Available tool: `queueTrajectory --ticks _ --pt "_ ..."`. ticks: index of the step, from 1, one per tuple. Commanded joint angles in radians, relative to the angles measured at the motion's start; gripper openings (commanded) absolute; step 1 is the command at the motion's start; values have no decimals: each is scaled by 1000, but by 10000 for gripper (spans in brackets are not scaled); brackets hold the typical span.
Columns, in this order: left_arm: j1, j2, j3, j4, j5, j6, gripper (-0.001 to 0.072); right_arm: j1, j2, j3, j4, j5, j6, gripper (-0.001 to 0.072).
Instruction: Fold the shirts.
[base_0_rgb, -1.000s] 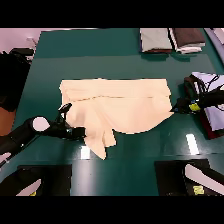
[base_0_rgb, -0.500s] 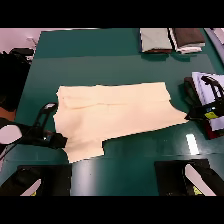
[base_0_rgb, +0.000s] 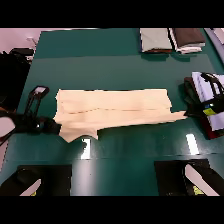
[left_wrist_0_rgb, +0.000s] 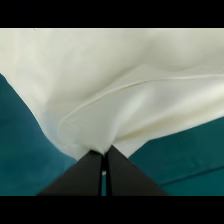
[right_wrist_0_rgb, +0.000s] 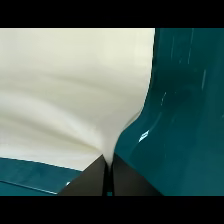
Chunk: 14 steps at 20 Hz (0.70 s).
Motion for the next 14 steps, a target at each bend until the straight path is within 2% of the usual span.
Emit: queueTrajectory --ticks 1,4,8,12,14 --pt "64 -175 106 44 129 66 23 61 -143 103 10 -69 38 22" --pt "150 -343 218 26 225 117 24 93 -268 227 10 -87 45 22" --pt "167 -520 322 -2 307 190 23 106 -433 373 12 -93 71 22" --pt "167 -634 379 -1 381 193 24 106 -566 467 21 -91 74 23" --pt "167 -653 381 -1 415 192 24 104 -616 482 75 -104 73 23"
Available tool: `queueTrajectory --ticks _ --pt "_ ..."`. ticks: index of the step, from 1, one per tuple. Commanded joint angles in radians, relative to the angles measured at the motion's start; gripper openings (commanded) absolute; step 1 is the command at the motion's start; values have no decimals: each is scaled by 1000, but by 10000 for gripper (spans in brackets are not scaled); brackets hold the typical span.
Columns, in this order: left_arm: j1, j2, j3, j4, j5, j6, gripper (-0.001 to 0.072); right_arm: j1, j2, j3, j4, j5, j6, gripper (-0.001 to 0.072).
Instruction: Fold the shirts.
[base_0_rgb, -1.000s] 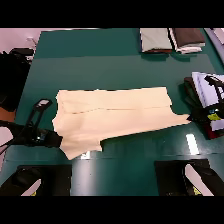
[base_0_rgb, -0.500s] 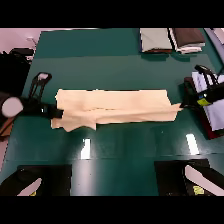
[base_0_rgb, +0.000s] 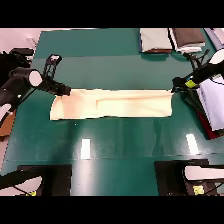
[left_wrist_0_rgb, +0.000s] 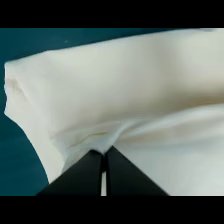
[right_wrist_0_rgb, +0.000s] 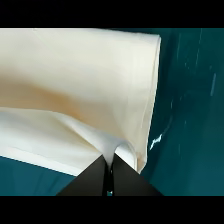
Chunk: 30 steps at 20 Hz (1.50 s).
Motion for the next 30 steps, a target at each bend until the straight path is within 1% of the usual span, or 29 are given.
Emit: queueTrajectory --ticks 1,2,3,4,5,6,7,9,10,11,12,13,15,17,20,22,23,25,26,27,30 --pt "3 -58 25 -4 82 9 24 0 -98 45 76 -32 5 23" --pt "3 -57 27 -3 95 9 25 0 -114 45 105 -57 3 26" --pt "3 -57 33 -3 97 9 26 0 -124 45 126 -84 -8 46" --pt "3 -57 43 -3 92 9 40 0 -130 45 147 -112 -15 199" --pt "3 -57 57 -4 82 3 293 -8 -133 45 169 -142 -15 399" --pt "3 -57 77 -3 63 -19 534 -17 -133 45 198 -149 -17 458" --pt "3 -57 105 -2 24 -22 568 -35 -133 45 228 -138 -50 458" --pt "3 -56 155 1 -70 -21 567 -87 -133 41 242 -55 -101 458" --pt "3 -54 168 1 -109 -21 460 -120 -132 27 245 -8 -124 459" --pt "3 -50 168 -3 -127 -21 248 -154 -132 6 244 25 -135 460" --pt "0 -50 169 -14 -134 -21 59 -193 -131 -31 246 40 -141 494" --pt "0 -50 168 -36 -133 -21 24 -228 -131 -69 246 44 -146 569" --pt "0 -50 167 -124 -123 -20 24 -294 -132 -159 281 34 -168 575" --pt "0 -58 163 -237 -102 -18 24 -330 -132 -250 389 -5 -215 574" --pt "0 -90 163 -359 -73 -8 24 -295 -132 -344 507 -80 -289 572" --pt "-19 -112 163 -374 -71 -6 24 -233 -134 -362 530 -121 -307 569" --pt "-39 -121 163 -374 -68 -3 24 -202 -134 -362 531 -139 -312 545" --pt "-93 -138 163 -374 -42 -1 24 -147 -134 -360 529 -181 -316 333" --pt "-120 -147 163 -375 -17 -3 24 -127 -134 -355 530 -194 -334 157" --pt "-148 -156 164 -375 13 -5 23 -114 -134 -338 527 -187 -359 23" --pt "-219 -189 167 -377 71 -23 23 -116 -111 -226 529 -97 -333 23"
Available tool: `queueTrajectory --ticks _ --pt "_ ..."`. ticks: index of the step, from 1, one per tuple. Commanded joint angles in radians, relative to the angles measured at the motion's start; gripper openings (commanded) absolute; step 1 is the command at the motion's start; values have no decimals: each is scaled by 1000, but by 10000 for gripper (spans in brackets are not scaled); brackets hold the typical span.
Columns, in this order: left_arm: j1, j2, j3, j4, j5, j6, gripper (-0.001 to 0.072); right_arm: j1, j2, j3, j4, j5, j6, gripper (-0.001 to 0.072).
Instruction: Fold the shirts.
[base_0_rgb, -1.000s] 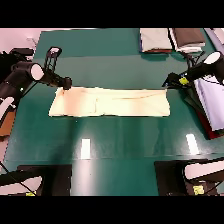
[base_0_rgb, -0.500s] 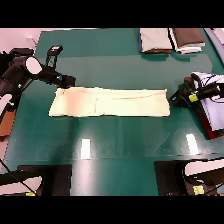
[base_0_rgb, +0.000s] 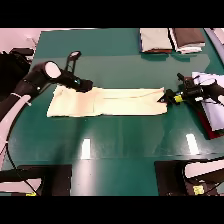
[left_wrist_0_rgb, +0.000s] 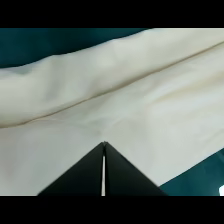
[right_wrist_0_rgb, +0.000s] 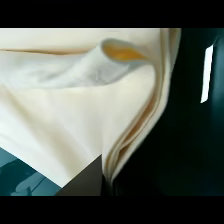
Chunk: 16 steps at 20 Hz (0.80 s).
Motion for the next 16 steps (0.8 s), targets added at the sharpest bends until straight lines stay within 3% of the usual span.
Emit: queueTrajectory --ticks 1,4,11,16 --pt "-87 -43 3 -19 89 -16 23 21 40 110 12 72 17 22" --pt "-151 -120 29 -39 165 -14 23 57 132 242 12 88 86 22" --pt "-237 -362 257 -65 149 -5 23 214 183 520 11 163 215 22" --pt "-241 -425 302 -74 120 -7 22 282 183 622 11 163 259 22"
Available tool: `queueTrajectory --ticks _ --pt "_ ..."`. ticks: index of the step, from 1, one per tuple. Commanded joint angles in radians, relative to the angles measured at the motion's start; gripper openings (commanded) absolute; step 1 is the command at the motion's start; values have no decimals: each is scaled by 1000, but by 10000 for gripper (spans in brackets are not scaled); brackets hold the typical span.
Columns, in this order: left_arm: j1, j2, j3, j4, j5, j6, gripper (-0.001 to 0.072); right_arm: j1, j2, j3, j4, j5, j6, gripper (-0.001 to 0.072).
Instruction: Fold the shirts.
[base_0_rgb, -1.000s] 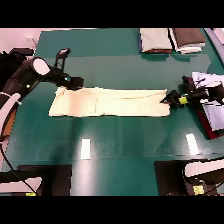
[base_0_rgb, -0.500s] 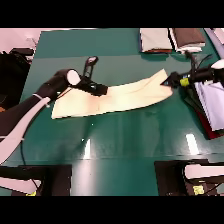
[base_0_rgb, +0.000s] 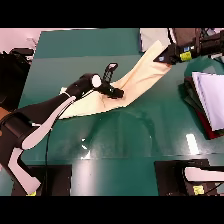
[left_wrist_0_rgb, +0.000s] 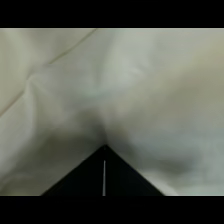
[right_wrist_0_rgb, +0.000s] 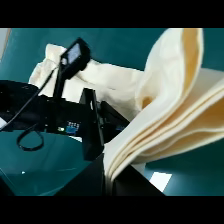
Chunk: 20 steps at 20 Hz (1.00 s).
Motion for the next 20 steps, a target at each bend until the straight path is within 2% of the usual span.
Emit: queueTrajectory --ticks 1,4,8,14,16,19,20 --pt "-8 -38 29 -8 -16 3 23 40 3 68 0 5 44 22" --pt "-8 -38 39 -3 -29 3 23 52 3 69 2 -2 53 22" --pt "32 -14 140 49 -127 3 23 85 3 69 4 -32 61 22" --pt "261 260 205 174 -209 1 23 276 -60 69 11 -111 60 23" --pt "351 382 205 243 -243 3 23 392 -116 69 78 -207 43 23" --pt "468 543 205 335 -283 3 23 585 -254 117 213 -433 -25 27" --pt "496 582 205 354 -293 3 23 645 -316 172 217 -493 -34 78"
